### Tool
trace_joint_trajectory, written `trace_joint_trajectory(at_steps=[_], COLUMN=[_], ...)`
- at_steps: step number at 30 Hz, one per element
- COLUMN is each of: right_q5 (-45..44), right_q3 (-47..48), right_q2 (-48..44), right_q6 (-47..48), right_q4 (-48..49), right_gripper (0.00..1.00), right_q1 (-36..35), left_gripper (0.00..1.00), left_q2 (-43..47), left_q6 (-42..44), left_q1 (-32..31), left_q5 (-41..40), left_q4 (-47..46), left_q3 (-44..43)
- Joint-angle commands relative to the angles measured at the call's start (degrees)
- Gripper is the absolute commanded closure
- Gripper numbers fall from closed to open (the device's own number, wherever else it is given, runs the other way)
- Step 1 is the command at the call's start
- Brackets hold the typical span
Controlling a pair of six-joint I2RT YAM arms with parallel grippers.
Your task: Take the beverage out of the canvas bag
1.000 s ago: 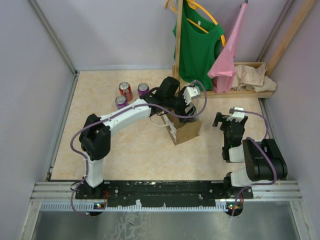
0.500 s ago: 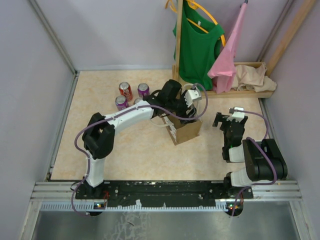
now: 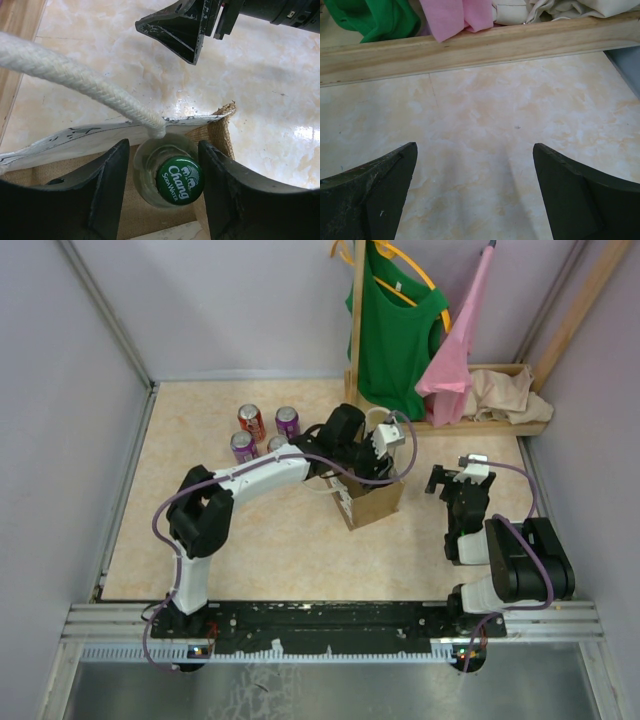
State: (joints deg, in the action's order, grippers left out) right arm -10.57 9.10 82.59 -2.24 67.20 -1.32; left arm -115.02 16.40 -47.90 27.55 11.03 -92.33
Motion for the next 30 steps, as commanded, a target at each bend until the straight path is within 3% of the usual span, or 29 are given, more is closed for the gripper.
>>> trace_joint_trajectory(at_steps=[1,7,10,19,30], right_q5=[0.0,0.0,0.0,0.0,0.0], right_q3=[1.2,1.2,1.2,1.2,1.2], right_q2=[0.0,0.0,0.0,0.0,0.0], right_q6=[-0.5,-0.5,-0.5,-0.5,-0.5], right_q4=[2.5,2.5,2.5,2.5,2.5], right_gripper=[0.01,0.01,0.01,0.01,0.01], right_q1=[0.1,0.1,0.1,0.1,0.1], left_gripper=[0.37,0.34,0.41,1.00,1.00], left_q2=[-1.6,-1.5,-1.8,-2.5,-2.2], left_q6=[0.8,1.7,1.7,1.9,3.7], left_q1=[0.2,0.3,0.3,0.5,0.5], left_q5=[-1.1,-1.5,-1.6,-2.1,-2.8], left_q4=[1.0,0.8,0.8,1.9,4.6], left_q3=[2.1,2.5,2.4,1.9,-0.3])
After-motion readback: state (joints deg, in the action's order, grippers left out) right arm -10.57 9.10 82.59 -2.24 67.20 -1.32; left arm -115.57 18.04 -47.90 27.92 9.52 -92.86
